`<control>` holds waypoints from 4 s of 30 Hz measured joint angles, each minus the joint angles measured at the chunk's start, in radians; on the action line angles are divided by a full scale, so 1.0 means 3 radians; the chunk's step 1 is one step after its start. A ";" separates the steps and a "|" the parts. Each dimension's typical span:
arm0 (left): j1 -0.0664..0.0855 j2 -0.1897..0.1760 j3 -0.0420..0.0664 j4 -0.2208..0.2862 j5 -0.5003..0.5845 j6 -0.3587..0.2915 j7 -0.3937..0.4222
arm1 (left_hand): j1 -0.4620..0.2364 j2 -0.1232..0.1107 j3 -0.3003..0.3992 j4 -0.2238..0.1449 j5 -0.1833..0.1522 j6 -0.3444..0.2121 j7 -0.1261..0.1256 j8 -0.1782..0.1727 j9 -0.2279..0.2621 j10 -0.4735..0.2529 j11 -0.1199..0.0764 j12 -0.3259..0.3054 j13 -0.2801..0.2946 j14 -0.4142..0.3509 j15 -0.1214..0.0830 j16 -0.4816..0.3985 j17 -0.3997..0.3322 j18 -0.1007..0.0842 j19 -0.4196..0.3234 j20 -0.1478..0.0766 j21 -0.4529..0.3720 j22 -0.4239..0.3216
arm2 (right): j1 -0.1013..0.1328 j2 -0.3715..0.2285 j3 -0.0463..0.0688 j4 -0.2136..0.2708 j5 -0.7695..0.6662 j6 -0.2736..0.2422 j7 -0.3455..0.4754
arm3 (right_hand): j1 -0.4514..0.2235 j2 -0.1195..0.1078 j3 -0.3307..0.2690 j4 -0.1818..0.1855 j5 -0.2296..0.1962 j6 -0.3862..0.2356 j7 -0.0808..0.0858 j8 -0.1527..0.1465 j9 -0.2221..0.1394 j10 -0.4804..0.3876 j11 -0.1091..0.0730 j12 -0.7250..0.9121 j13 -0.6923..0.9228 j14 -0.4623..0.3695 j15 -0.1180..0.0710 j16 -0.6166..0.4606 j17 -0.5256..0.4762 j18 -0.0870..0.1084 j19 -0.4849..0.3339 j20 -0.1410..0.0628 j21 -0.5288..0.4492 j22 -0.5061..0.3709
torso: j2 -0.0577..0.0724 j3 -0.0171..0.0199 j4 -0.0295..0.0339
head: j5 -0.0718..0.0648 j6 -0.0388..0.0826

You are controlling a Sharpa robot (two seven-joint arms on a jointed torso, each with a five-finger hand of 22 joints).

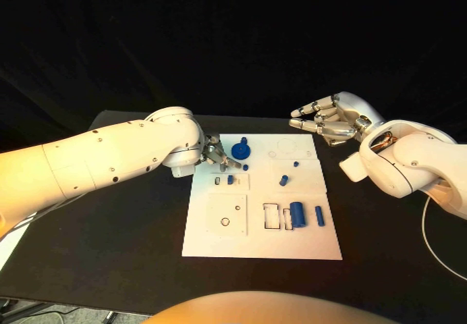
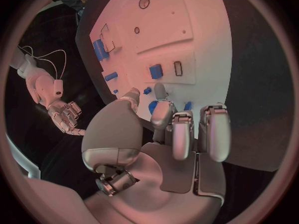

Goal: Assemble the parts on the task board

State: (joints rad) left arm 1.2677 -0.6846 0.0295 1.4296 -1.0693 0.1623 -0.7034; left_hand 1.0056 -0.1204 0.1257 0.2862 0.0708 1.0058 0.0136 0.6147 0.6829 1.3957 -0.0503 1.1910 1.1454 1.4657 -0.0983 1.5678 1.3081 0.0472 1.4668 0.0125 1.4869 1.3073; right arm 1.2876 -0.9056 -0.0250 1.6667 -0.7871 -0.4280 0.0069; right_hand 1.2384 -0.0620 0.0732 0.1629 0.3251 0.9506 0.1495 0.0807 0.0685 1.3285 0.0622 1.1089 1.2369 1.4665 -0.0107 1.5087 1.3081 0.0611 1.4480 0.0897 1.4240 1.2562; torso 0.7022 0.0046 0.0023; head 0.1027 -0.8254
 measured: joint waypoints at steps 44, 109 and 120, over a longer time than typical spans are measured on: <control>0.0224 0.0506 -0.0061 -0.1288 -0.0146 0.0534 0.0000 | 0.0406 0.0256 -0.0428 0.0011 0.0059 -0.0197 0.0125 -0.0244 -0.0293 -0.0252 0.0095 -0.0342 -0.0394 0.0005 0.0079 0.0000 -0.0002 0.0000 0.0000 0.0072 -0.0087 0.0001 | -0.0003 0.0024 -0.0006 -0.0048 0.0001 0.0007 0.0002 | 0.0000 0.0000 -0.0009 0.0009 0.0020 0.0000 0.0000 0.0000 0.0000 0.0000 0.0000 0.0000 0.0001 0.0000 0.0000 0.0000 -0.0002 0.0000 0.0000 0.0000 -0.0012 0.0000 | 0.0016 -0.0010 -0.0017 | 0.0008 0.0042; 0.0203 0.0586 -0.0093 -0.1342 0.0088 0.0747 0.0001 | 0.1144 0.0626 -0.0124 -0.0395 0.0082 -0.0220 0.0093 -0.0234 -0.0451 -0.0228 0.0071 -0.0342 -0.0444 0.0005 0.0054 0.0000 -0.0001 0.0000 -0.0008 0.0064 -0.0056 0.0000 | -0.0004 0.0051 -0.0007 -0.0068 -0.0004 0.0018 0.0001 | 0.0000 0.0000 -0.0009 0.0009 0.0052 0.0000 0.0000 0.0000 0.0000 0.0001 0.0000 0.0000 0.0001 0.0000 0.0000 0.0000 -0.0001 0.0000 -0.0011 -0.0012 -0.0011 0.0001 | 0.0014 -0.0008 -0.0013 | 0.0013 0.0003; 0.0202 0.0490 -0.0096 -0.1199 0.0173 0.0650 0.0015 | 0.1048 0.0372 0.0695 -0.0254 0.0097 -0.0270 0.0114 -0.0114 -0.0469 -0.0221 0.0090 -0.0381 -0.0503 0.0005 0.0054 0.0000 -0.0001 0.0000 0.0000 0.0048 -0.0070 0.0000 | -0.0005 0.0053 -0.0007 -0.0070 -0.0004 0.0033 -0.0003 | 0.0000 0.0000 -0.0018 -0.0001 0.0052 0.0000 0.0000 0.0000 0.0000 0.0001 0.0000 0.0000 0.0005 0.0000 0.0000 0.0000 -0.0001 0.0000 -0.0011 -0.0012 -0.0011 0.0001 | 0.0012 -0.0006 -0.0014 | 0.0018 -0.0002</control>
State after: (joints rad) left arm 1.3284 -0.5375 0.0007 1.0698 -1.0173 0.3573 -0.6988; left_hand 1.3199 -0.0087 0.3342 0.2099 0.1000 0.9249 0.0479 0.5805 0.5422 1.3293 -0.0233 1.0765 0.9944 1.4673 -0.0821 1.5677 1.3078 0.0472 1.4668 0.0268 1.4658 1.3074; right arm 1.2862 -0.8898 -0.0271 1.6457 -0.7882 -0.4180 0.0059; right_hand 1.2384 -0.0621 0.0677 0.1627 0.3405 0.9506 0.1495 0.0808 0.0685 1.3288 0.0623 1.1089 1.2383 1.4664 -0.0107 1.5087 1.3077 0.0611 1.4446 0.0862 1.4206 1.2563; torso 0.7057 0.0029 -0.0018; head 0.1080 -0.8259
